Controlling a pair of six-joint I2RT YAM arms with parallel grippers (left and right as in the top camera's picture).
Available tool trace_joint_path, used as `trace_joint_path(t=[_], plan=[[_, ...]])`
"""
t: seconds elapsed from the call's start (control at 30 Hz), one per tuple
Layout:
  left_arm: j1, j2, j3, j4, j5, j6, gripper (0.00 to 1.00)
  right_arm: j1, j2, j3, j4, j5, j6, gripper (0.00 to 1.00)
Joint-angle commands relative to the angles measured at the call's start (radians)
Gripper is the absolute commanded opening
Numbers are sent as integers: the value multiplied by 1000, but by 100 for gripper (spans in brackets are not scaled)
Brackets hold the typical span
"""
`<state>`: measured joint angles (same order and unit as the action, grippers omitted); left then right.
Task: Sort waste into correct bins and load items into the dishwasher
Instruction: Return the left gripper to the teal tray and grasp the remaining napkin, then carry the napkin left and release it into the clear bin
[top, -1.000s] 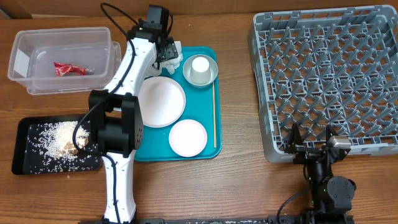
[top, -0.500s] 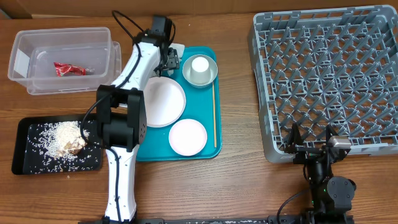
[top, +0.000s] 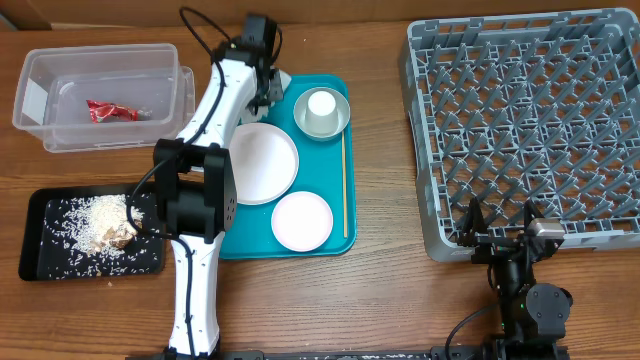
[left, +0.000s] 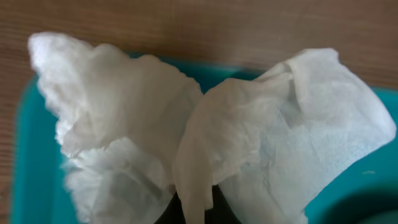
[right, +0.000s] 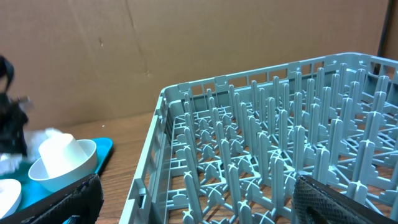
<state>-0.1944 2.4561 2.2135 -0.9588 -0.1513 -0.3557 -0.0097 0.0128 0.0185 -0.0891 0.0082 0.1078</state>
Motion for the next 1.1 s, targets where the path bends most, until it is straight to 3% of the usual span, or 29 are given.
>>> trace_joint_path(t=[0.0, 0.2, 0.43, 0.73, 0.87, 0.97, 1.03, 1.07], plan=[[5, -59, 144, -20, -19, 12, 4, 3, -10, -10, 6, 13, -3, 100], [9, -162, 320, -48, -120, -15, 4, 3, -10, -10, 7, 13, -3, 100], [85, -200, 323, -91, -358, -41, 4, 3, -10, -10, 6, 13, -3, 100], [297, -199, 190, -64, -344, -42, 6, 3, -10, -10, 6, 13, -3, 100], [361, -199, 108, -26, -317, -41, 50, 3, -10, -10, 6, 13, -3, 100], [386, -199, 83, -16, -296, -42, 60, 3, -10, -10, 6, 13, -3, 100], [394, -199, 84, -16, -277, -41, 80, 3, -10, -10, 6, 13, -3, 100], [394, -200, 86, -18, -270, -41, 82, 3, -10, -10, 6, 13, -3, 100]])
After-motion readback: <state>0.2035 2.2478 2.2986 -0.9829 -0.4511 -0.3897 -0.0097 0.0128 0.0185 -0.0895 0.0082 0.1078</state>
